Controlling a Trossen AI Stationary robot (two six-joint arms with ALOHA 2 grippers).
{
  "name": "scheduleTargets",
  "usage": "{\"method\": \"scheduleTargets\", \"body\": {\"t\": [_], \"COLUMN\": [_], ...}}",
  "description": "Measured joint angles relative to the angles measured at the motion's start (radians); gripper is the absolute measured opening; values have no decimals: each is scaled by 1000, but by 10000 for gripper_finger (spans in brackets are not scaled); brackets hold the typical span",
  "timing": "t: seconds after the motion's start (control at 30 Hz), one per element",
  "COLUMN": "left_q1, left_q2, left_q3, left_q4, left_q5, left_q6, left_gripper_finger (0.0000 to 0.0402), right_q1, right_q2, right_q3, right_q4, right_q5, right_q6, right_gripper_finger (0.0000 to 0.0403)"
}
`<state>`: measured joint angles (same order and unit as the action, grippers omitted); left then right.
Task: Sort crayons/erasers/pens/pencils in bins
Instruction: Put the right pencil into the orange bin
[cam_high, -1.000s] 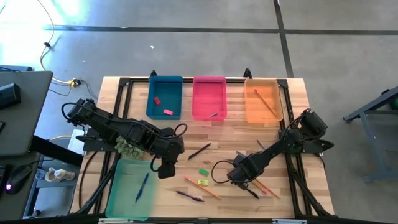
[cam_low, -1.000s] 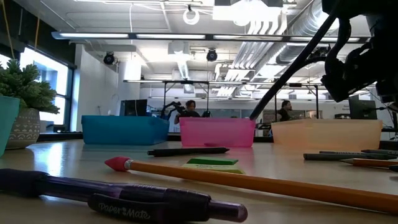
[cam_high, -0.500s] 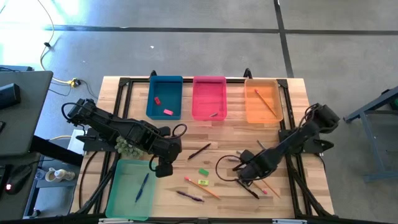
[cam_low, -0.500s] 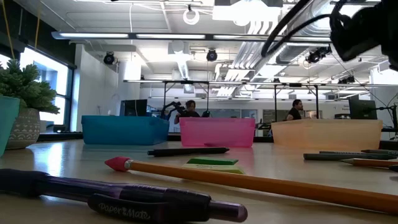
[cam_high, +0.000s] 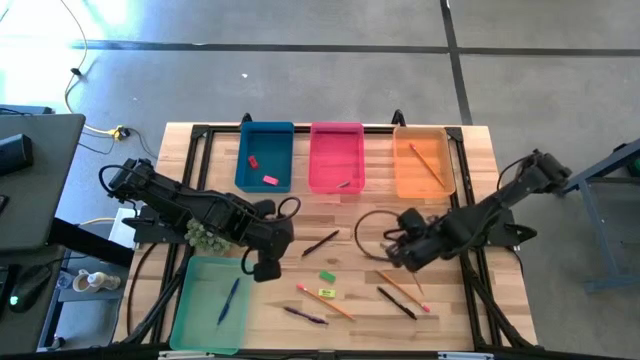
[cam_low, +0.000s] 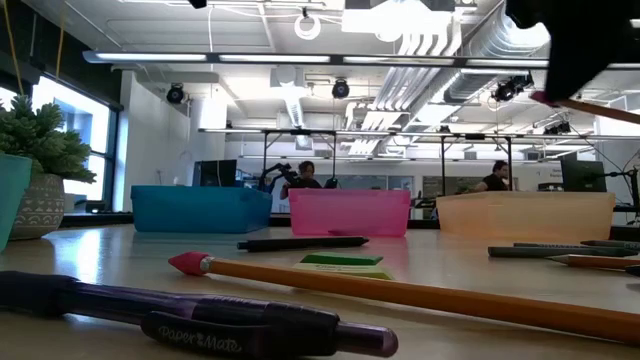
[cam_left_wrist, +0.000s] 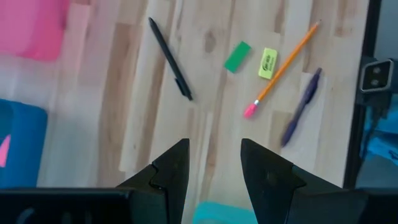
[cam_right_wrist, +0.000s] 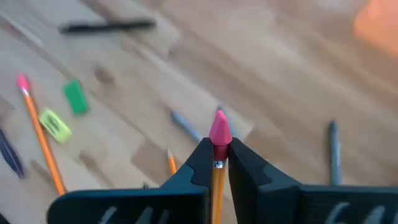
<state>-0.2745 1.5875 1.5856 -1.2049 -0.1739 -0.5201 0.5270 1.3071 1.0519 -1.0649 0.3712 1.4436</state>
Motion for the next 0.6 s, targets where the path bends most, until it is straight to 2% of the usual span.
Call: {"method": "scheduleTargets", "body": {"t": [0.27, 0.6], "left_q1": [24, 105], "left_q2": [0, 0], "left_q3": [0, 0], "left_q4": [21, 121], "left_q5": [-44, -47], "left_q6": [-25, -26], "left_gripper_finger": [131, 131], "right_q1": [-133, -361], "right_q2": [-131, -302], "right_q3": [1, 2], "right_q4": [-8, 68], "right_q5": [139, 232], "right_q6": [-149, -492], "right_gripper_finger": [11, 11]}}
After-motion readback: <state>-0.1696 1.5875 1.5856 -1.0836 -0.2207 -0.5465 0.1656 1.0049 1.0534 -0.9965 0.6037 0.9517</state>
